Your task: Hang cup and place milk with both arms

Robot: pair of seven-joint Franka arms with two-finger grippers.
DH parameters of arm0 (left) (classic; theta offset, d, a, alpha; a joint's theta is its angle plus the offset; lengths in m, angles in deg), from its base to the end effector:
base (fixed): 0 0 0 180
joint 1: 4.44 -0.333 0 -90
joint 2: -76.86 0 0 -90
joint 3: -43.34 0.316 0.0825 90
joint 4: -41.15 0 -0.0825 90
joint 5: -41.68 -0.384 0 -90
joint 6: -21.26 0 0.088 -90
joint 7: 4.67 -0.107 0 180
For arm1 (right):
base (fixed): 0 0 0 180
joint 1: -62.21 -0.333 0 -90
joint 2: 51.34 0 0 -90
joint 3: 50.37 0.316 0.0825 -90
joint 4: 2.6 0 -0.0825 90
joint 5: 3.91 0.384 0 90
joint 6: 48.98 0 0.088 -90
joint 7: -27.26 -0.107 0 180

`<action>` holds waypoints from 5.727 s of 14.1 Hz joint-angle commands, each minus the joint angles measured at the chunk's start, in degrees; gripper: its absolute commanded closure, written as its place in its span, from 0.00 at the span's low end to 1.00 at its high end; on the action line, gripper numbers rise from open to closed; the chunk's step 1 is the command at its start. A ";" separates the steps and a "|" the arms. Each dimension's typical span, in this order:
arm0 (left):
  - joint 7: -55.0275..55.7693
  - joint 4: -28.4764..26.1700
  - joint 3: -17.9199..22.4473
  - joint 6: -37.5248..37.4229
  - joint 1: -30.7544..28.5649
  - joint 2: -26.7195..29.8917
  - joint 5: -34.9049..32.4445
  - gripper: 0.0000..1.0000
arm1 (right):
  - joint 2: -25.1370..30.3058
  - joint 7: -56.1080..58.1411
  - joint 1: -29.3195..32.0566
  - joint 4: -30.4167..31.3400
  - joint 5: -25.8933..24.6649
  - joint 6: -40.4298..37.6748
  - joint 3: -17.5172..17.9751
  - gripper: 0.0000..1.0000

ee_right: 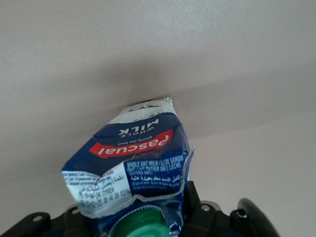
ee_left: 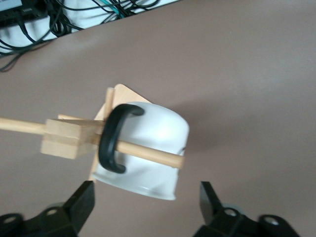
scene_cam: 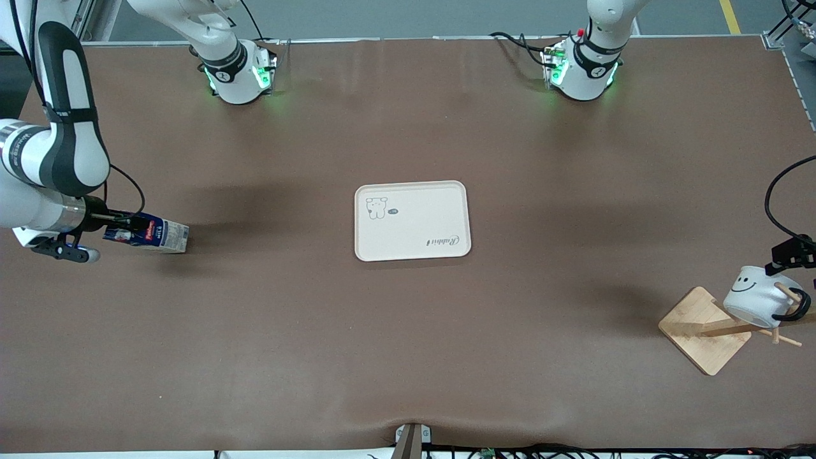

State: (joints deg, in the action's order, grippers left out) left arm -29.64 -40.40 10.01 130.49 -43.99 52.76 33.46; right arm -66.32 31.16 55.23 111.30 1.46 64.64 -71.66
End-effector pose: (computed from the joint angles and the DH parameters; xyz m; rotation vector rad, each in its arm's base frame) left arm 0.6666 0.1500 0.4995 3.0491 -0.4773 0.2297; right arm 0.5543 -0.1295 0.3232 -3.0728 0.3551 0.3816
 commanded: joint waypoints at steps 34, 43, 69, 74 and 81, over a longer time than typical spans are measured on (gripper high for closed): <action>29.63 -7.64 25.06 -23.98 34.89 27.43 5.47 0.00 | -2.08 0.41 -1.37 -47.18 -8.10 -41.90 1.16 0.00; 33.41 -16.54 28.85 -19.05 40.87 34.04 6.72 0.00 | 1.09 0.24 -3.04 -50.44 -9.77 -33.75 1.16 0.00; 28.49 -8.81 28.76 -22.30 38.94 27.89 7.51 0.00 | 10.92 1.46 -3.74 -36.40 -3.27 -31.09 1.43 0.00; 28.75 -7.75 28.85 -22.39 39.02 27.71 8.13 0.00 | 17.52 3.40 -3.74 -30.05 -3.53 -31.70 1.51 0.00; 28.75 -7.48 28.85 -24.50 38.94 28.67 8.04 0.00 | 17.26 3.31 -3.12 -32.07 -3.18 -33.63 1.42 0.00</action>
